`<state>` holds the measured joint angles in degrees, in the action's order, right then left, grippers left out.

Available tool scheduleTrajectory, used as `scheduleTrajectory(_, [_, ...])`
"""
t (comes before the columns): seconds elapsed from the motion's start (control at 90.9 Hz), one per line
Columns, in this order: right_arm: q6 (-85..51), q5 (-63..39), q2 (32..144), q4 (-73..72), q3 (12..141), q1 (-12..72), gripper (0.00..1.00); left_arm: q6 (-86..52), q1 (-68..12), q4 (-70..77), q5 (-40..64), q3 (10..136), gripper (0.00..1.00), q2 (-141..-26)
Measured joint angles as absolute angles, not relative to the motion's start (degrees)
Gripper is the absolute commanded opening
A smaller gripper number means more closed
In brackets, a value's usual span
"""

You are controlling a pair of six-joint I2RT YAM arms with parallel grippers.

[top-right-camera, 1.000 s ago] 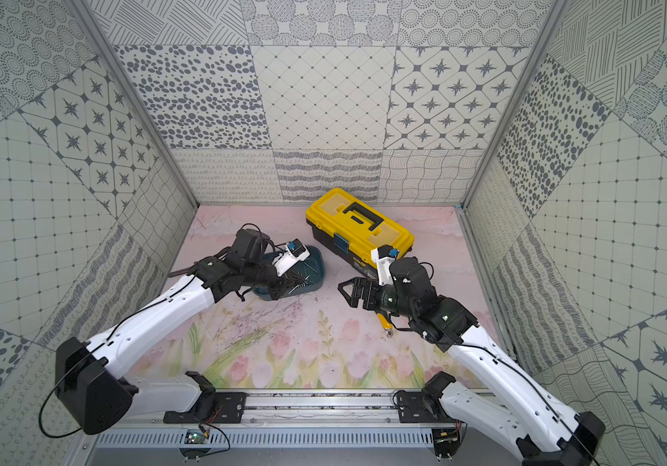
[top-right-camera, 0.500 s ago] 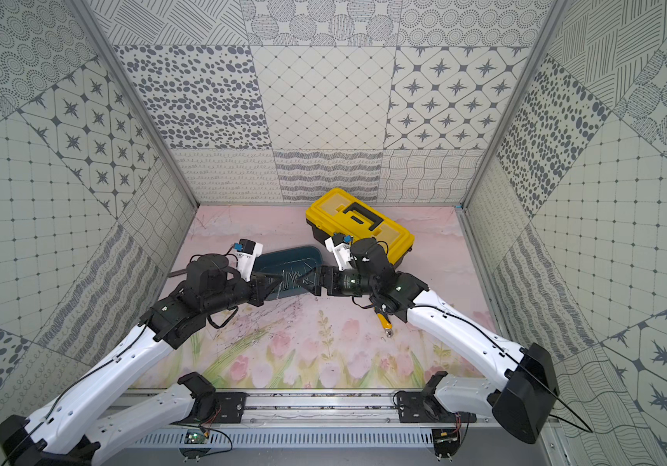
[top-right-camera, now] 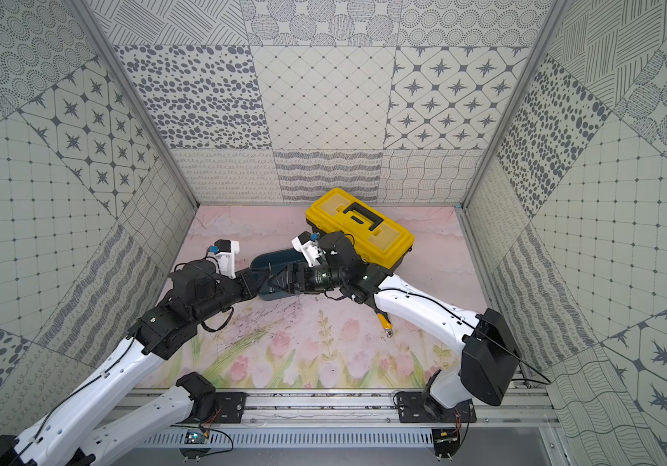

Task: Put the nails on the desktop into the storage box
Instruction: Pick up the nail from the center of the board.

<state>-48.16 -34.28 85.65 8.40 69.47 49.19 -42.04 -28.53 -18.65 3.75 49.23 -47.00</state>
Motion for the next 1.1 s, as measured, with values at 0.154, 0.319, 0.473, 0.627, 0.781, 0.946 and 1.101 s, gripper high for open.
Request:
scheduleTrajectory(0.154, [-49.12, -35.14, 88.29, 7.49, 70.65, 49.5, 0.7, -43.53, -28.27, -18.61, 3.27, 49.23, 0.0, -46.35])
scheduleTrajectory(0.319, [-50.28, -35.9, 90.15, 6.52, 71.29, 49.56, 0.59, -44.73, -28.01, -18.61, 2.87, 49.23, 0.0, -45.71])
scheduleTrajectory(0.473, [-50.78, -36.32, 91.66, 5.58, 72.93, 49.93, 0.54, -44.97, -27.97, -18.63, 2.85, 49.23, 0.0, -45.5])
scheduleTrajectory(0.627, [-50.92, -36.95, 93.67, 5.74, 74.72, 50.74, 0.47, -44.95, -27.92, -18.59, 2.72, 49.28, 0.0, -45.23])
scheduleTrajectory(0.781, [-51.09, -37.43, 95.39, 6.04, 76.34, 51.53, 0.4, -44.84, -27.88, -18.59, 2.61, 49.36, 0.0, -45.17])
scheduleTrajectory(0.946, [-51.11, -37.47, 96.27, 5.76, 77.38, 51.79, 0.27, -44.69, -27.73, -18.83, 2.9, 49.76, 0.0, -45.15])
scheduleTrajectory(1.101, [-51.05, -37.36, 96.49, 5.69, 78.24, 51.79, 0.15, -44.45, -27.66, -19.07, 2.9, 49.95, 0.0, -45.06])
